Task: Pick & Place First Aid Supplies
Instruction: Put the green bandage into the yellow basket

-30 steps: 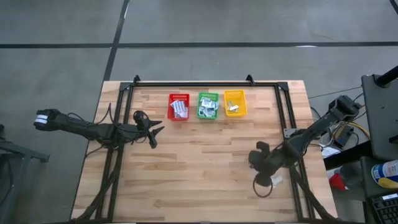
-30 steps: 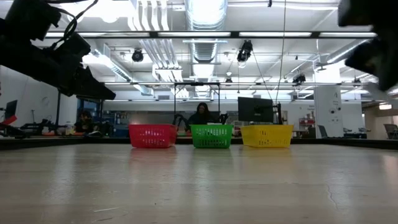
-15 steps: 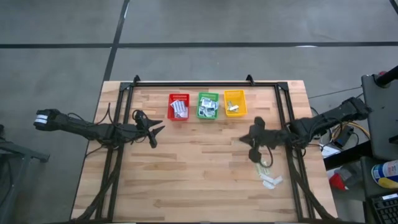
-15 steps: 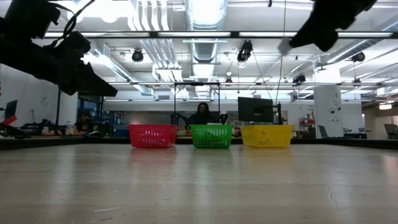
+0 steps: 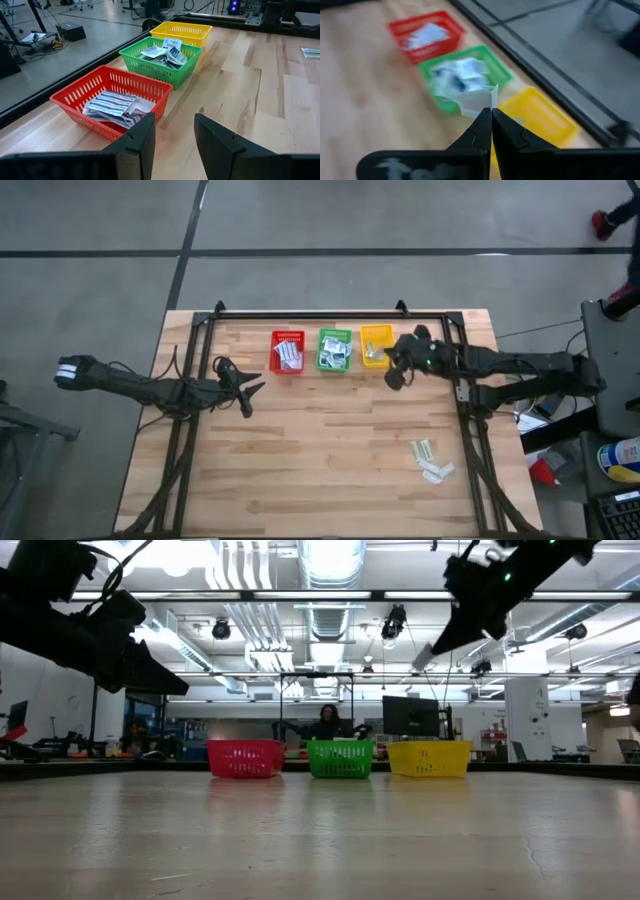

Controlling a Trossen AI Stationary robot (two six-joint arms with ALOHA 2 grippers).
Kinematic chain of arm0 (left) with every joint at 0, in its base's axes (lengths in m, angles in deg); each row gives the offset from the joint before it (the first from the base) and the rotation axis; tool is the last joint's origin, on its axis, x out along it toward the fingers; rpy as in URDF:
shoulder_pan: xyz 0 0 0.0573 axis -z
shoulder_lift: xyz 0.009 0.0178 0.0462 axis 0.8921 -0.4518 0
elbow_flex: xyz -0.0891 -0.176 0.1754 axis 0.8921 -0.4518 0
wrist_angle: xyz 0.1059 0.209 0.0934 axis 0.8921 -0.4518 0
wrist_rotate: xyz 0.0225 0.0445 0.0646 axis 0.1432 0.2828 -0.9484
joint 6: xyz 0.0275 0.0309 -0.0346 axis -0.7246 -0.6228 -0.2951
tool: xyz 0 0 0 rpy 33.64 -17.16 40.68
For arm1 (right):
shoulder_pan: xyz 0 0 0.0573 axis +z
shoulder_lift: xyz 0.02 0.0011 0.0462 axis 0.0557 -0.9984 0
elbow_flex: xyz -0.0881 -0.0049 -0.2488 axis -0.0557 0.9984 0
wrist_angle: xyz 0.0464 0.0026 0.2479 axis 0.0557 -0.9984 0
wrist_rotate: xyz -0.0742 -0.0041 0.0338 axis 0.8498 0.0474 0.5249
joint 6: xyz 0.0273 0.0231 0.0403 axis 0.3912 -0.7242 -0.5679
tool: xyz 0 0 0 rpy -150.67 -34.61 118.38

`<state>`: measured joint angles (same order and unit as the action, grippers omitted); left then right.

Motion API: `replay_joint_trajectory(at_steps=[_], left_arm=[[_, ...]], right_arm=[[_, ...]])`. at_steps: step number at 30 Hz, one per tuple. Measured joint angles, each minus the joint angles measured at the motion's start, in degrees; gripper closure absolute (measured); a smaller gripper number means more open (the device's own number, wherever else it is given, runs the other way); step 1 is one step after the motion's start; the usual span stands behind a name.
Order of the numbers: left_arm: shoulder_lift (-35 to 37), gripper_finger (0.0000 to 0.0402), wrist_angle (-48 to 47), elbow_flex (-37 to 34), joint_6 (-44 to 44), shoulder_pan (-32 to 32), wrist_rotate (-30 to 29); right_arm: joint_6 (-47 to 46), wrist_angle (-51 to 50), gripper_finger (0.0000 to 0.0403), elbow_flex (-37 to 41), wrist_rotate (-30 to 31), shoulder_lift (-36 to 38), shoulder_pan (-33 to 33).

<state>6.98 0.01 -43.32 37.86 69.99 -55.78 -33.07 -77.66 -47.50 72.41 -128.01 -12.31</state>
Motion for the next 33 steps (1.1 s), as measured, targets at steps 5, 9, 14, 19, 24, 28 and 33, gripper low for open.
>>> replay_joint_trajectory(at_steps=[5,9,14,19,24,28,33], left_arm=[[-0.02,0.0268,0.07,0.02,0.00,-0.01,0.00],[-0.02,0.0268,0.10,0.00,0.00,-0.02,0.00],[0.00,0.0268,0.18,0.00,0.00,-0.01,-0.02],[-0.02,0.0268,0.20,0.01,0.00,-0.01,-0.16],[-0.02,0.0268,0.22,0.01,-0.01,-0.01,-0.22],[-0.02,0.0268,0.22,0.00,-0.02,-0.02,-0.22],[-0.02,0.0268,0.21,0.02,-0.04,0.00,-0.23]], right_arm=[[3.79,-0.02,0.0394,-0.01,-0.16,-4.08,-8.06],[7.43,-0.03,0.0394,-0.01,-3.70,-8.58,-12.95],[9.72,-0.69,0.0394,-0.92,-10.97,-14.50,-17.86],[14.11,-1.27,0.0394,-5.54,-13.74,-20.93,-21.05],[19.08,-10.30,0.0394,-14.82,-15.76,-28.69,-23.55],[22.40,-20.65,0.0394,-23.05,-17.74,-34.78,-25.35],[25.26,-26.34,0.0394,-29.57,-21.72,-40.88,-26.51]])
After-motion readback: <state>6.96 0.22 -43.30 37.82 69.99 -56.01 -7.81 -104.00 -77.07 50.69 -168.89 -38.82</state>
